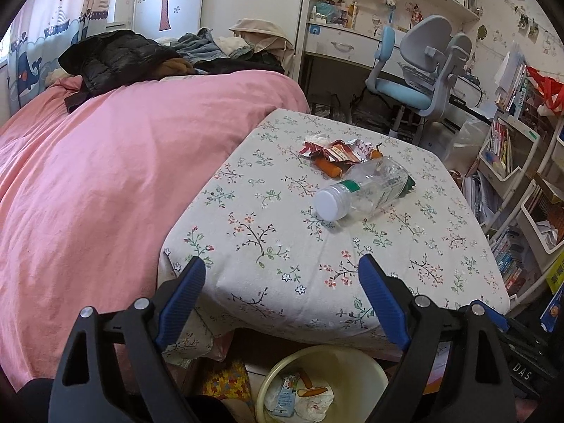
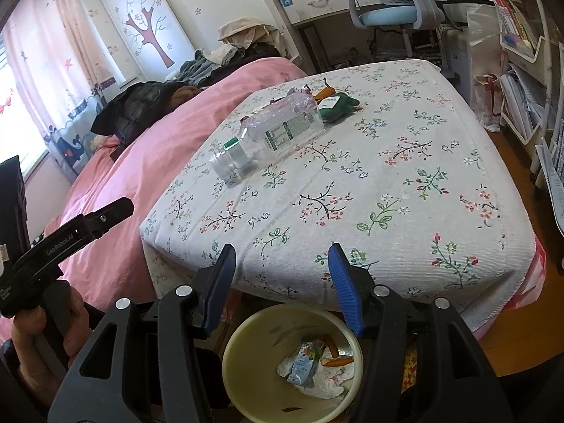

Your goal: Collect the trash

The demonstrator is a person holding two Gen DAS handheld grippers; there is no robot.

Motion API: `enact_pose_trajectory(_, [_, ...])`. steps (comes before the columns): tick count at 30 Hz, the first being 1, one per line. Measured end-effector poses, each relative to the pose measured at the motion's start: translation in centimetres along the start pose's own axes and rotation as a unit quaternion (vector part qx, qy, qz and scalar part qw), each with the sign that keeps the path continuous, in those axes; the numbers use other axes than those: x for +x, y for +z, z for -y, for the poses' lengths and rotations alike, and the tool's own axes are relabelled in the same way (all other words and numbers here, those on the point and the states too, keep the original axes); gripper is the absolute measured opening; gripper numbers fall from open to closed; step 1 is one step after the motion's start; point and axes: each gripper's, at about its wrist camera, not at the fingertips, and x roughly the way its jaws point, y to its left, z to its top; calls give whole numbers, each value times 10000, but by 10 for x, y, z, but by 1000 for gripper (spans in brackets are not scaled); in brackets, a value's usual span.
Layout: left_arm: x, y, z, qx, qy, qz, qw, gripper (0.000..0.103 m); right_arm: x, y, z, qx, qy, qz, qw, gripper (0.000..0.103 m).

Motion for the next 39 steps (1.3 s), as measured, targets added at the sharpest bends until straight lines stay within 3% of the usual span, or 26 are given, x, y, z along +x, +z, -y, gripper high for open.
enact_pose_trajectory(21, [-4,-2,8,225,158,129,9995,92,2,0,-1,-12,6,-32,10000,53])
enact_pose_trajectory(39, [-3,-1,5,96,270,82,9996,94,2,0,-1,-13,7,-29,10000,54])
